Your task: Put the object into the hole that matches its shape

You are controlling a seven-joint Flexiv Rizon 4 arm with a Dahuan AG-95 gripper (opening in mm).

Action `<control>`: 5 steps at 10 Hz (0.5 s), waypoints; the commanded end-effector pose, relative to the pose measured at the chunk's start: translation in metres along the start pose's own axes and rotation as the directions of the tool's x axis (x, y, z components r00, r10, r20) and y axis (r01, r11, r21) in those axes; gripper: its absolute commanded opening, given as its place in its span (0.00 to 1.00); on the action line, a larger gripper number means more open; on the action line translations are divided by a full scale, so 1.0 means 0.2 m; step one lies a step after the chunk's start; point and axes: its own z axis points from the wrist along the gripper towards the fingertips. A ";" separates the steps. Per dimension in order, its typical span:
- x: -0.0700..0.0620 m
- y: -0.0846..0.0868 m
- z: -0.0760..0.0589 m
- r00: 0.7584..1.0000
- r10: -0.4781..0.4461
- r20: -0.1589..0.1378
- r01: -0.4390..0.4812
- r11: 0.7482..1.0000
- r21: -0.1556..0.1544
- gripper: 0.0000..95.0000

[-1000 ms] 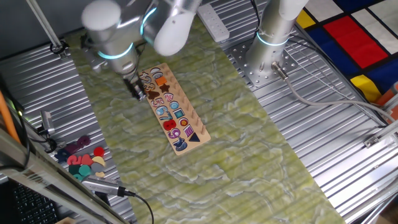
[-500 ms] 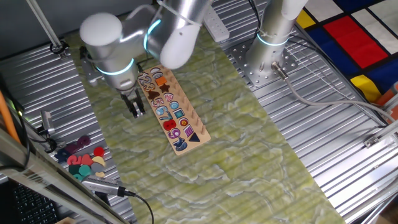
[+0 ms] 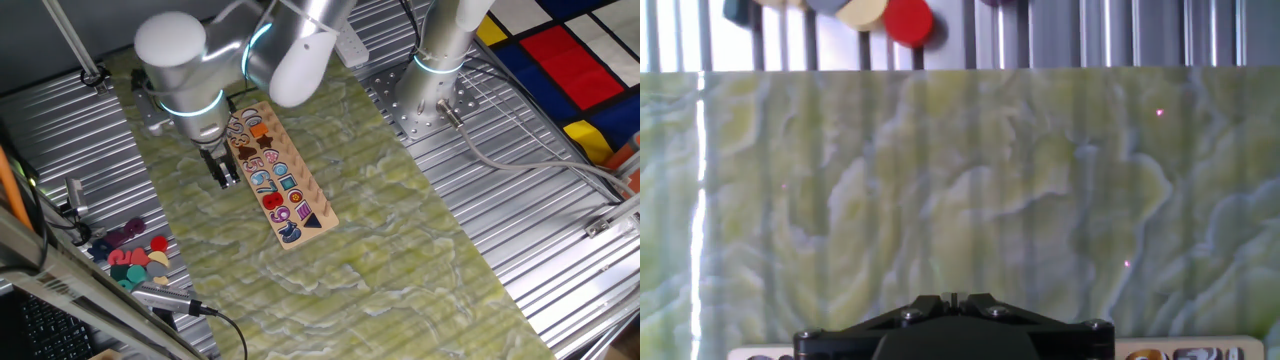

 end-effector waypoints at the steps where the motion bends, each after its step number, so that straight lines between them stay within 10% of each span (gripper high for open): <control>1: 0.00 0.02 -0.01 1.000 0.000 0.003 0.000 1.000 0.002 0.00; 5: 0.00 0.08 0.01 1.000 0.002 0.003 -0.002 1.000 0.007 0.00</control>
